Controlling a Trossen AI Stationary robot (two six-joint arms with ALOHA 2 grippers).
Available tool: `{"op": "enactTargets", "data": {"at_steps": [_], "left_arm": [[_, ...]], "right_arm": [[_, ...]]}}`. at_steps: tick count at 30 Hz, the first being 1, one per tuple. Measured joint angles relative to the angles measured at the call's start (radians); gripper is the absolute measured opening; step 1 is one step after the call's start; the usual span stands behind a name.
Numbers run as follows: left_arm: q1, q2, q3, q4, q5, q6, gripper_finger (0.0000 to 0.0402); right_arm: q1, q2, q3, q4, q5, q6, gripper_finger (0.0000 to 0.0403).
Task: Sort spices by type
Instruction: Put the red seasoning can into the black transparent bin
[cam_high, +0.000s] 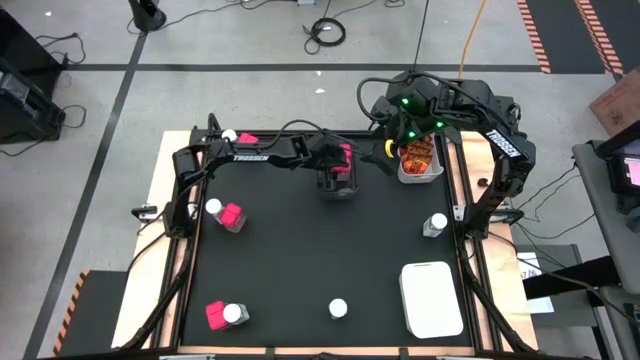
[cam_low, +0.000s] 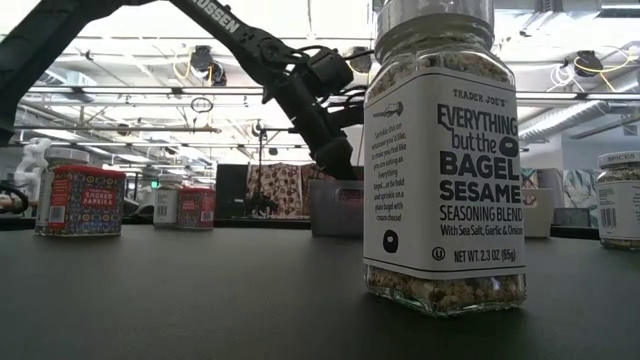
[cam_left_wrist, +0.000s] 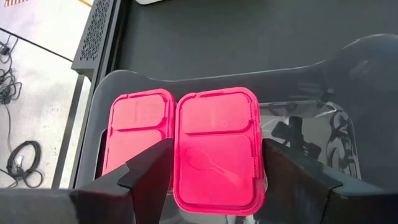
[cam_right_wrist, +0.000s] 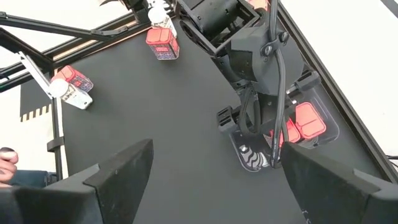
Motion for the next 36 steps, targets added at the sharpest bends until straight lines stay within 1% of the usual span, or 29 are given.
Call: {"op": "enactTargets", "data": {"at_steps": [5,10,13,15,20,23,26,28,30,31,34,36], "left_arm": [[-0.015,-0.035,0.000,-0.006,0.000,0.000,0.0249],[-0.024,-0.110,0.000,-0.037,-0.008,0.000,0.0249],[-0.023,-0.193,0.000,-0.139,-0.010,0.000,0.0249],[-0.023,-0.255,0.000,-0.239,-0.009,0.001,0.0249],[-0.020,-0.427,0.000,-0.496,0.062,-0.004,0.0249],[-0.021,-0.524,0.000,-0.632,0.076,-0.087,0.0249],[-0.020,-0.599,-0.001,-0.787,0.071,-0.234,0.0249],[-0.015,-0.640,-0.009,-0.901,0.026,-0.327,0.0249],[-0.004,-0.677,-0.024,-1.022,-0.021,-0.423,0.0249],[0.002,-0.691,-0.030,-1.082,-0.024,-0.464,0.0249],[0.006,-0.742,-0.051,-1.221,0.021,-0.555,0.0249],[0.001,-0.783,-0.075,-1.258,0.050,-0.637,0.0249]], "right_arm": [[0.000,0.000,0.000,0.000,0.000,-0.004,0.0345],[0.000,0.000,0.000,0.000,0.001,-0.007,0.0345],[0.000,0.000,0.000,0.000,0.001,-0.007,0.0345],[0.000,0.000,0.000,0.000,0.001,-0.008,0.0345],[0.000,0.002,0.000,0.009,0.006,-0.011,0.0345],[0.005,0.009,0.000,0.012,0.008,-0.006,0.0345],[0.014,0.024,0.000,0.014,0.027,-0.004,0.0345],[0.023,0.038,0.000,0.002,0.056,-0.007,0.0345],[0.026,0.053,0.000,-0.007,0.056,-0.016,0.0345],[0.026,0.059,0.000,-0.009,0.053,-0.024,0.0345],[0.027,0.078,0.000,-0.009,0.049,-0.044,0.0345],[0.026,0.086,0.000,-0.010,0.049,-0.058,0.0345]]}}
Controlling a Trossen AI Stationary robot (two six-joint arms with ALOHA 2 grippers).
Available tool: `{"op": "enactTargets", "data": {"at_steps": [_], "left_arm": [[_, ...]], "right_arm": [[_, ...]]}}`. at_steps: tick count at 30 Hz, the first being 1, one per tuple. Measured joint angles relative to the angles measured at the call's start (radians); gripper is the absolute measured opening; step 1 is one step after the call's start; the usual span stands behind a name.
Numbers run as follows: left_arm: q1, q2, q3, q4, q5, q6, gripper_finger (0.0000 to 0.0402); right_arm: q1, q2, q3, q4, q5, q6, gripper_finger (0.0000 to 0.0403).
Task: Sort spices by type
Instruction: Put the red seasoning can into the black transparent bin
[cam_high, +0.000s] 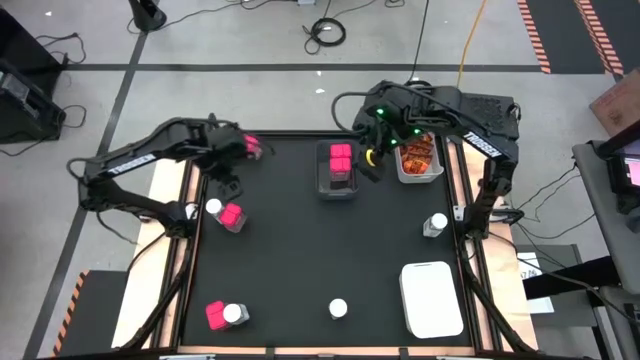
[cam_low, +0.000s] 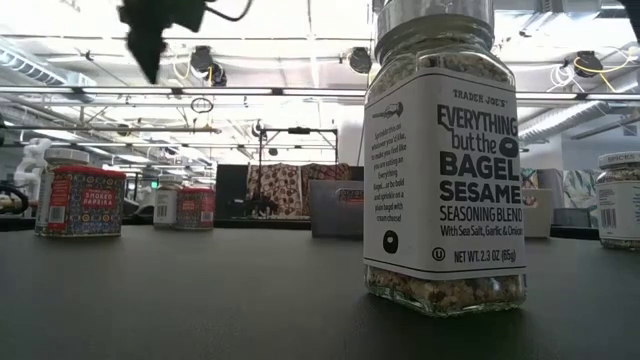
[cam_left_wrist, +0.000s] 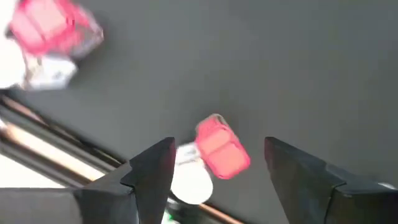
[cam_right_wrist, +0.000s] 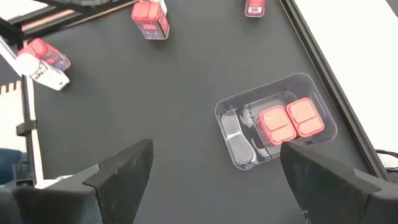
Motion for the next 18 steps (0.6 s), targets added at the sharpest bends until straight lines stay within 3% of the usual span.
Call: {"op": "enactTargets", "data": {"at_steps": [5,11,18], "left_arm": [[0.012,-0.085,-0.115,0.008,-0.013,-0.243,0.0249],[0.033,-0.087,-0.260,0.166,-0.016,-0.252,0.0249],[0.031,-0.051,-0.375,0.166,0.005,-0.224,0.0249]], "right_arm": [[0.000,0.015,0.000,0.011,-0.002,-0.003,0.0345],[0.000,0.022,0.000,0.042,-0.069,-0.008,0.0345],[0.000,0.022,0.000,0.043,-0.080,0.009,0.0345]]}}
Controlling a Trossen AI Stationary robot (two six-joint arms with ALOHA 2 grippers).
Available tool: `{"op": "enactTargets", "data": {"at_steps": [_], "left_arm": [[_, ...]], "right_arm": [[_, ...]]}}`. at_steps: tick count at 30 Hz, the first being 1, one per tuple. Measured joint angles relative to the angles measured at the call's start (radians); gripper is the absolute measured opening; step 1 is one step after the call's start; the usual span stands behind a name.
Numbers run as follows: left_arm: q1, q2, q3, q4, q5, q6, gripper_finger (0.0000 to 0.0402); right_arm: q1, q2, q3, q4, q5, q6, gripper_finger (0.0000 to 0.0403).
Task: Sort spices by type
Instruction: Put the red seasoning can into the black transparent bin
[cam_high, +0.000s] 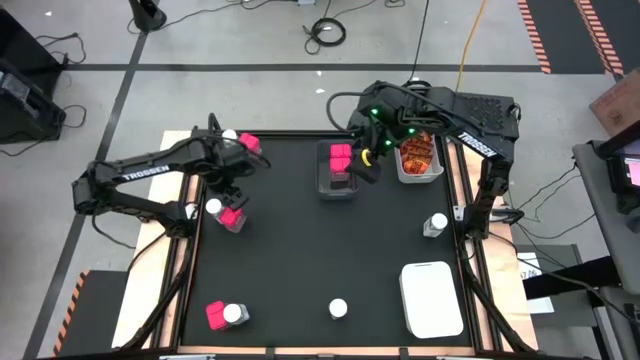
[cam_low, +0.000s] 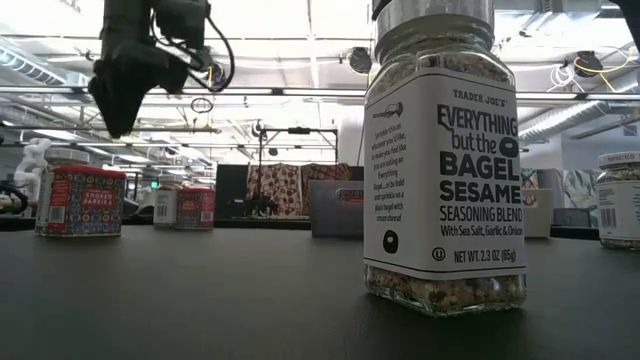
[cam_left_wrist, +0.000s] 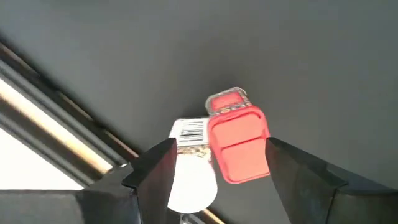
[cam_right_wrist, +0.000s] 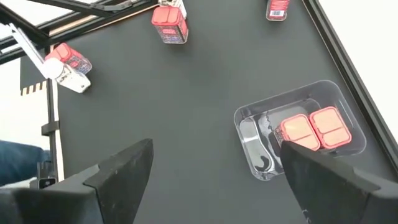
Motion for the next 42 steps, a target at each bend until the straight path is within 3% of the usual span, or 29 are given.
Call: {"op": "enactTargets", "data": {"at_steps": [20,27,33,42], "left_arm": [[-0.031,0.000,-0.164,0.144,0.113,0.025,0.0249],[-0.031,0.000,-0.166,0.151,0.093,0.025,0.0249],[-0.031,0.000,-0.166,0.187,-0.011,0.028,0.0249],[-0.031,0.000,-0.166,0.197,-0.020,0.053,0.0249]], "right_arm": [[0.035,0.026,0.000,0.013,0.000,0.015,0.0345],[0.035,0.026,0.000,0.015,0.001,0.004,0.0345],[0.035,0.026,0.000,0.015,0.001,-0.004,0.0345],[0.035,0.026,0.000,0.018,0.001,-0.004,0.0345]]}}
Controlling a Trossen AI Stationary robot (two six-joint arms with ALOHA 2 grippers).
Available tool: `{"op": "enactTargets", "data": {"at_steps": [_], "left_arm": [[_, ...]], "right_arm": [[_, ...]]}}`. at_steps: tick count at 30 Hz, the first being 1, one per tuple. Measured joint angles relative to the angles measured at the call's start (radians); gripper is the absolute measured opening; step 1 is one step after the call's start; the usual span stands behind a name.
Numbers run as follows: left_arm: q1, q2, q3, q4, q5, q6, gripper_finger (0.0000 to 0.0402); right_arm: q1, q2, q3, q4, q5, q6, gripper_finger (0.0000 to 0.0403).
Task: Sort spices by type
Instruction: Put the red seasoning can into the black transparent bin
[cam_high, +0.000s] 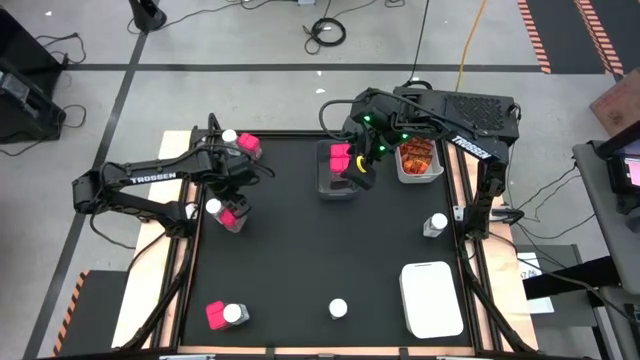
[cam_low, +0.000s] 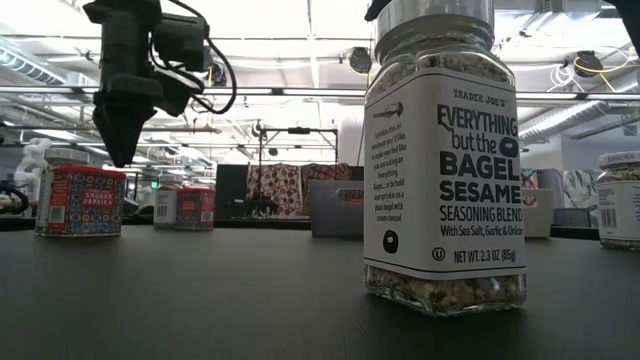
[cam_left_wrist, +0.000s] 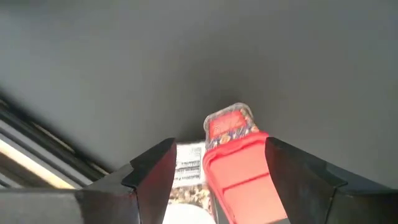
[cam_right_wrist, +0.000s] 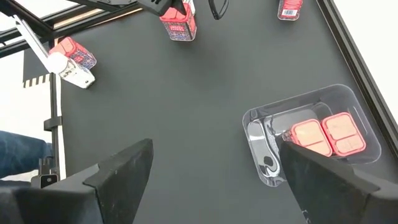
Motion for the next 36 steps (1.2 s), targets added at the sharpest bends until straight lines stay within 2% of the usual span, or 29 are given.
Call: {"op": "enactTargets", "data": {"at_steps": [14,17,24,26,30,36], "left_arm": [[0.000,0.000,0.000,0.038,-0.015,0.026,0.0255],[0.000,0.000,0.000,0.038,-0.034,0.027,0.0279],[0.000,0.000,-0.020,0.067,-0.056,0.025,0.0379],[0.000,0.000,-0.021,0.069,-0.055,0.021,0.0394],[-0.001,0.000,-0.021,0.055,-0.020,-0.045,0.0385],[-0.003,0.000,-0.021,0.051,0.091,-0.115,0.0377]], "right_arm": [[0.000,0.000,0.000,0.005,0.000,0.000,0.0345],[0.000,0.000,0.000,0.004,0.001,0.000,0.0345],[0.000,0.000,0.000,0.004,0.001,0.000,0.0345],[0.000,0.000,0.000,0.004,0.001,0.000,0.0345],[0.000,0.000,0.000,0.004,0.001,-0.001,0.0345],[0.000,0.000,0.000,0.004,0.001,-0.008,0.0345]]}}
